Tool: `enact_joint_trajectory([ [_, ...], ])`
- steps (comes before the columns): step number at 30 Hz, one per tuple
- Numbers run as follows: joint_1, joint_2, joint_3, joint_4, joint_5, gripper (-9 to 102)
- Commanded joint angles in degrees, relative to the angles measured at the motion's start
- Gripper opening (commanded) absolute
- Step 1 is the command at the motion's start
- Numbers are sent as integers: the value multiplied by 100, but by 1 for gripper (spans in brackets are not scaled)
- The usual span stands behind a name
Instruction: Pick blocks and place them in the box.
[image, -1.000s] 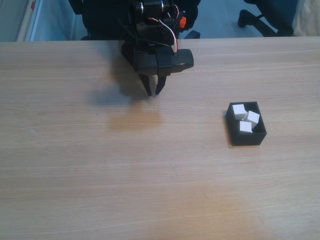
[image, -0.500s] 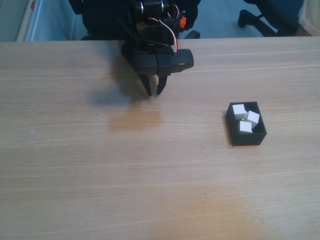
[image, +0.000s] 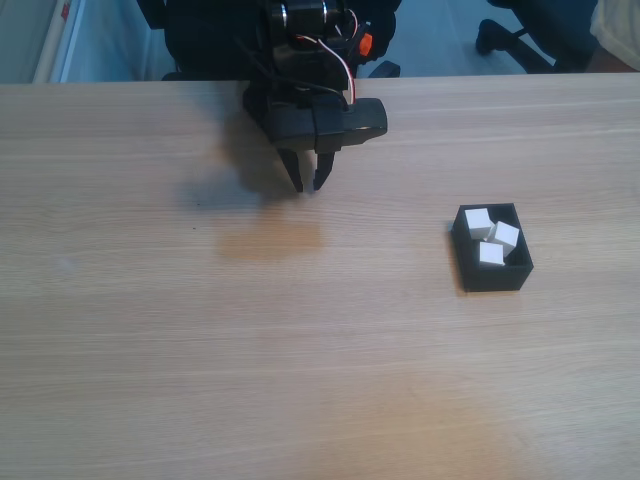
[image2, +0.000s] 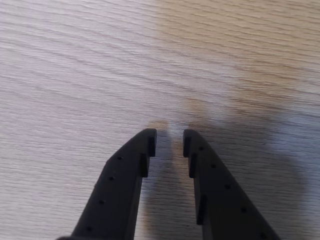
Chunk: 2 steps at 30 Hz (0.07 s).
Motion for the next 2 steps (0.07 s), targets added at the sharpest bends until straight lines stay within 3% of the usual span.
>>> enact_joint_trajectory([
  [1,44,141,580,114,62,4],
  [2,44,141,580,114,62,4],
])
